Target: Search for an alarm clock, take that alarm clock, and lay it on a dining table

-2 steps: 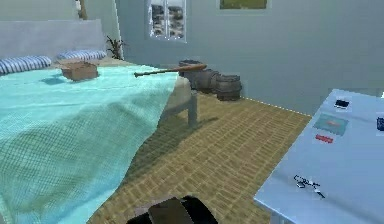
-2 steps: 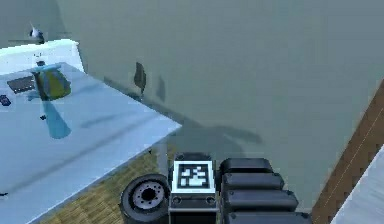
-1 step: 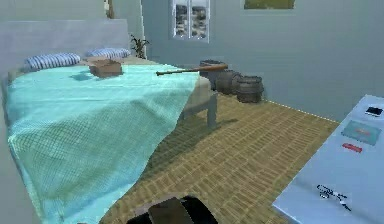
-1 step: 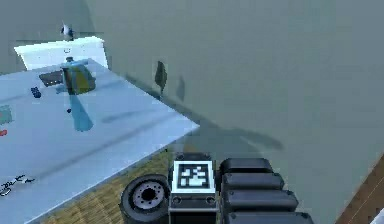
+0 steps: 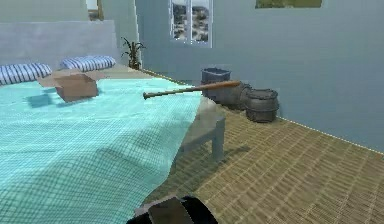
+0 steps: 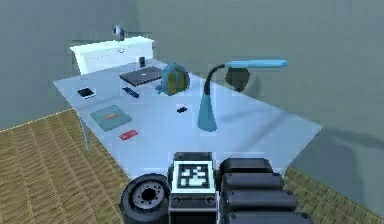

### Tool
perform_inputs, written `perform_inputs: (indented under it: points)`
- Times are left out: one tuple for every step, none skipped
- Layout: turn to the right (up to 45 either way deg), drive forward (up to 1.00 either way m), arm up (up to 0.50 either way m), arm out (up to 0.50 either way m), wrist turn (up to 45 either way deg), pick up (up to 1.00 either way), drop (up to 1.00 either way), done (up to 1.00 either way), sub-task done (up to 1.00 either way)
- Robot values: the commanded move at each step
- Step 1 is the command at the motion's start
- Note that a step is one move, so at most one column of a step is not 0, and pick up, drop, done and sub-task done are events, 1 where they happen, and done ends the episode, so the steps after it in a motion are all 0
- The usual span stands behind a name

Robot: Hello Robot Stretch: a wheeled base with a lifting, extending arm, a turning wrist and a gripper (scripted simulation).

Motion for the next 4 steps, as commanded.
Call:
perform_inputs:
  points:
    - [36.0, 0.00, 0.00, 0.00, 0.0, 0.00, 0.00, 0.00, 0.00]
    - [0.0, 1.00, 0.00, 0.00, 0.0, 0.00, 0.00, 0.00, 0.00]
    - [27.0, 0.00, 0.00, 0.00, 0.0, 0.00, 0.00, 0.00, 0.00]
    - [0.0, 0.10, 0.00, 0.00, 0.0, 0.00, 0.00, 0.00, 0.00]
